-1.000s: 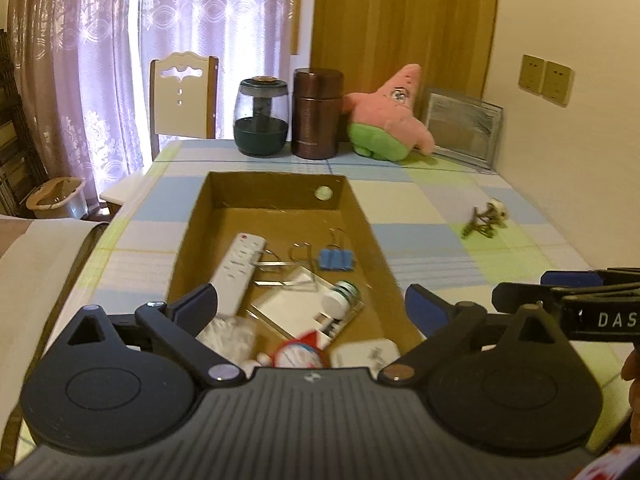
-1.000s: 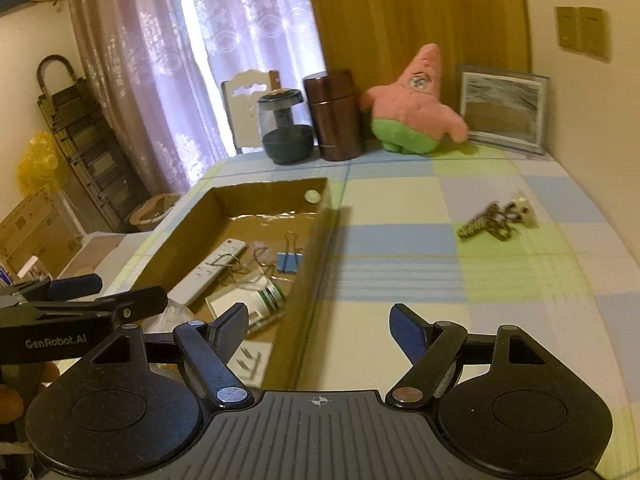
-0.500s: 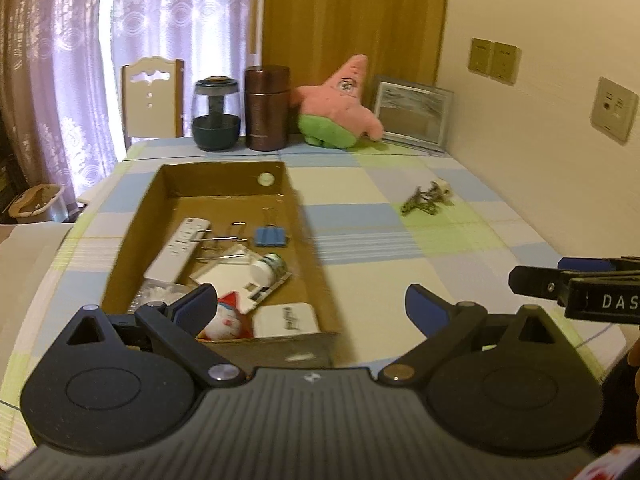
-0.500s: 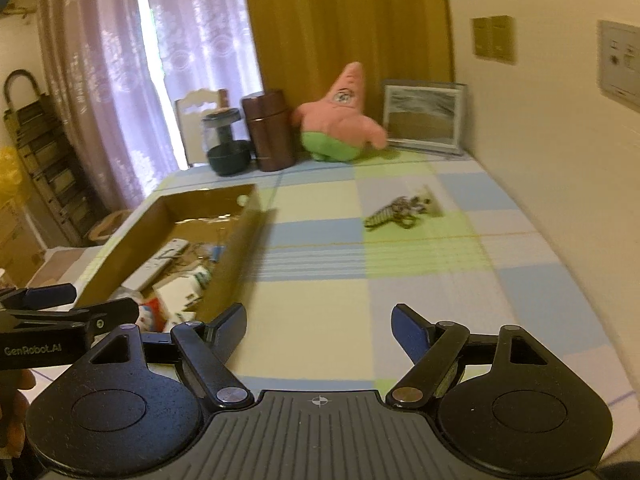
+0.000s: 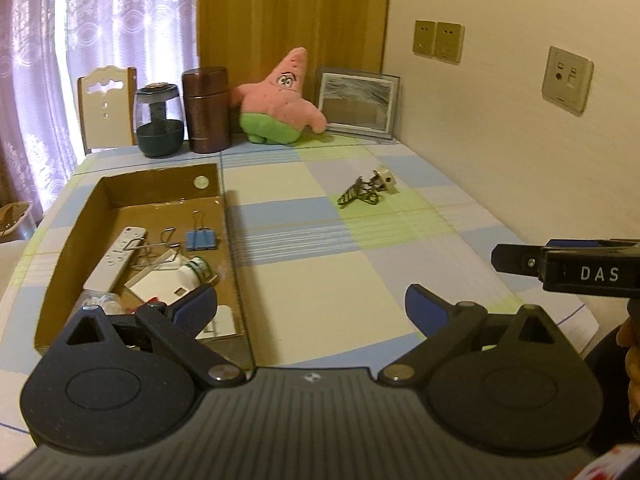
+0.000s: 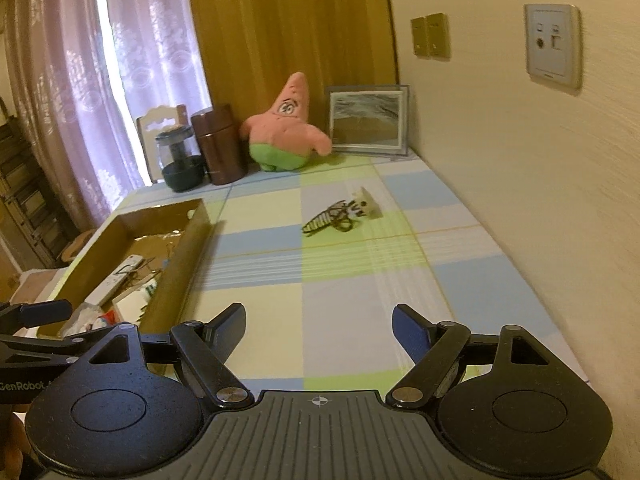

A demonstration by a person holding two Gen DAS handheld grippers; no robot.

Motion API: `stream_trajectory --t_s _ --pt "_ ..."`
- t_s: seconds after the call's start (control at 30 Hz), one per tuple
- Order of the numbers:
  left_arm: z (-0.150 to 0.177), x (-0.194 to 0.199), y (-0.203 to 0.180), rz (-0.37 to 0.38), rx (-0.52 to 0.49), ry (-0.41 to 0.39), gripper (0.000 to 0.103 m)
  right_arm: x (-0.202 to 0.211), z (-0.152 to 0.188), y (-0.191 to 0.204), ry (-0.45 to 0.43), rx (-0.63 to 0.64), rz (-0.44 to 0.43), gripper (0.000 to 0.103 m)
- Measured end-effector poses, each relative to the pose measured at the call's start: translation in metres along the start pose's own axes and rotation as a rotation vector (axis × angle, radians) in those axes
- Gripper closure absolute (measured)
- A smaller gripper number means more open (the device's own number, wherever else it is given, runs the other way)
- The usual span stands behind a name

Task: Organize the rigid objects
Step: 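Move both grippers away from the box toward the hair clip and white plug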

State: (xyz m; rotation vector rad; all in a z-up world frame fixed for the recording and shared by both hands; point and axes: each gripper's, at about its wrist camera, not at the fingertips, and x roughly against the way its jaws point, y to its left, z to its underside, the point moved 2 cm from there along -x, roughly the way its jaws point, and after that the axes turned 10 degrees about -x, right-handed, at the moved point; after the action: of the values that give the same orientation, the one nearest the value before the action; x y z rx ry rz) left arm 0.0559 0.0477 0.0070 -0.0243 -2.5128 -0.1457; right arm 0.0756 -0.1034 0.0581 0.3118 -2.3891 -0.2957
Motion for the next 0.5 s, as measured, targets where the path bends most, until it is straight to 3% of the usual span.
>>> stream_trajectory --t_s 0.5 --pt "-0.013 -0.029 -0.014 0.045 -0.022 0.015 0.004 -0.012 -0.018 -0.026 -0.011 -0.021 0.031 0.025"
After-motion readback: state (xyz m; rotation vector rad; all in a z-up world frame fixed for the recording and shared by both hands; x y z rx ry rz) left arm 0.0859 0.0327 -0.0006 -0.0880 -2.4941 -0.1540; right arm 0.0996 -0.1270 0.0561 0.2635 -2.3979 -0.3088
